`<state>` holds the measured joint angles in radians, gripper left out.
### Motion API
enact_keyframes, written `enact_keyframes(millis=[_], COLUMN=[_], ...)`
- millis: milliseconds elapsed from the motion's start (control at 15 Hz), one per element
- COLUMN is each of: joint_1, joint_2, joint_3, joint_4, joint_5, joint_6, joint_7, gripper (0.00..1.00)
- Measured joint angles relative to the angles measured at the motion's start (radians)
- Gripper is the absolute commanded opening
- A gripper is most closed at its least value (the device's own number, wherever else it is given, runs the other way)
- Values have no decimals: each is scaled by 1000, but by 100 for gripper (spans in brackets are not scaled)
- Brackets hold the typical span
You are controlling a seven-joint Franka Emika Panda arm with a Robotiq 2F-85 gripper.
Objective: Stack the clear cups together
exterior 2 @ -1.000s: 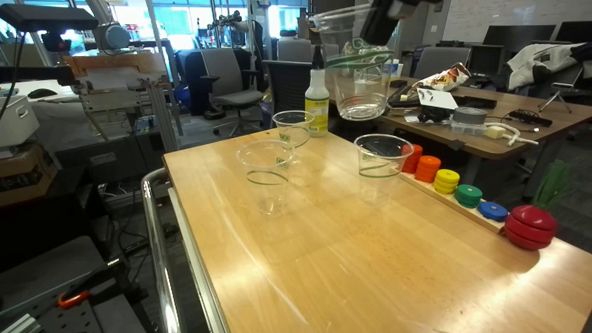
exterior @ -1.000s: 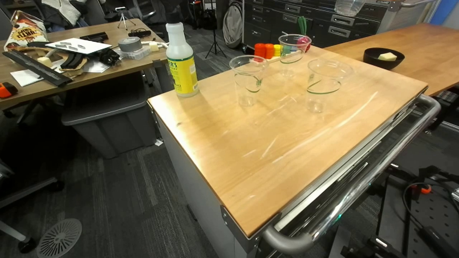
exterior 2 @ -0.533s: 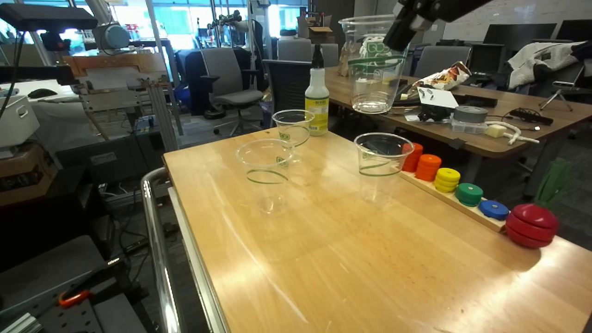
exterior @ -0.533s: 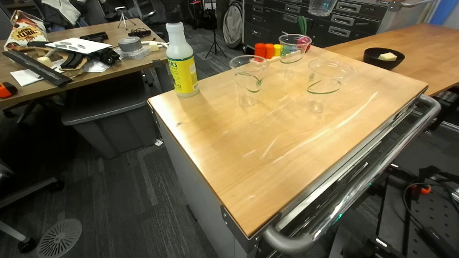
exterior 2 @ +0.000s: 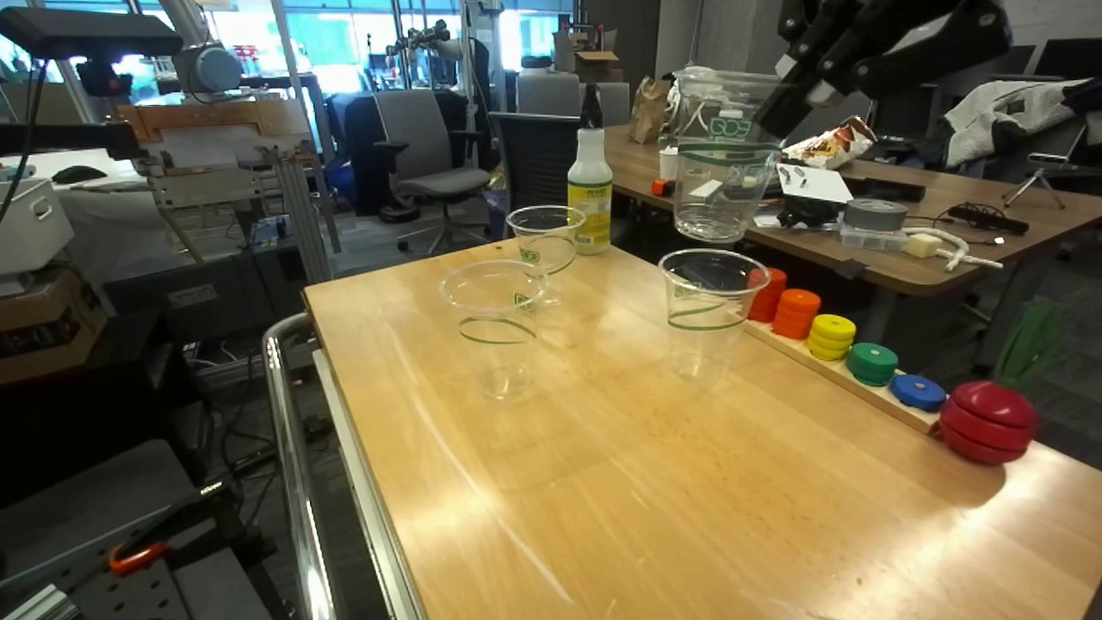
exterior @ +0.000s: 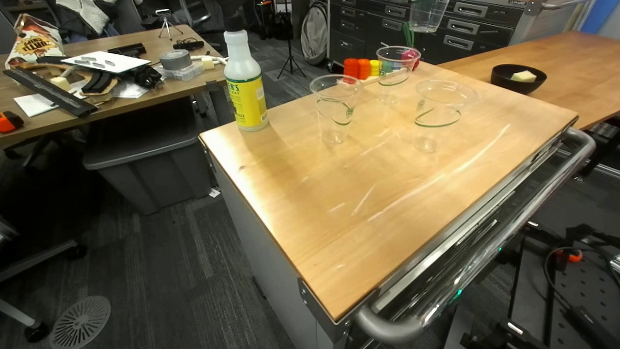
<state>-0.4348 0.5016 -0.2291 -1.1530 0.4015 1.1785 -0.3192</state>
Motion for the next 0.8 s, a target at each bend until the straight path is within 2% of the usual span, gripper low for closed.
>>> enact_keyframes(millis=[400,533,800], joint_1=[-33,-33,-6], joint_2=[135,158,163], joint_3=[27,56,60], joint_4=[225,260,270], joint_5=[0,-57,-128], joint_6=[-85,-95,-87], joint_7=[-22,-33,-73], gripper=[1,1,2])
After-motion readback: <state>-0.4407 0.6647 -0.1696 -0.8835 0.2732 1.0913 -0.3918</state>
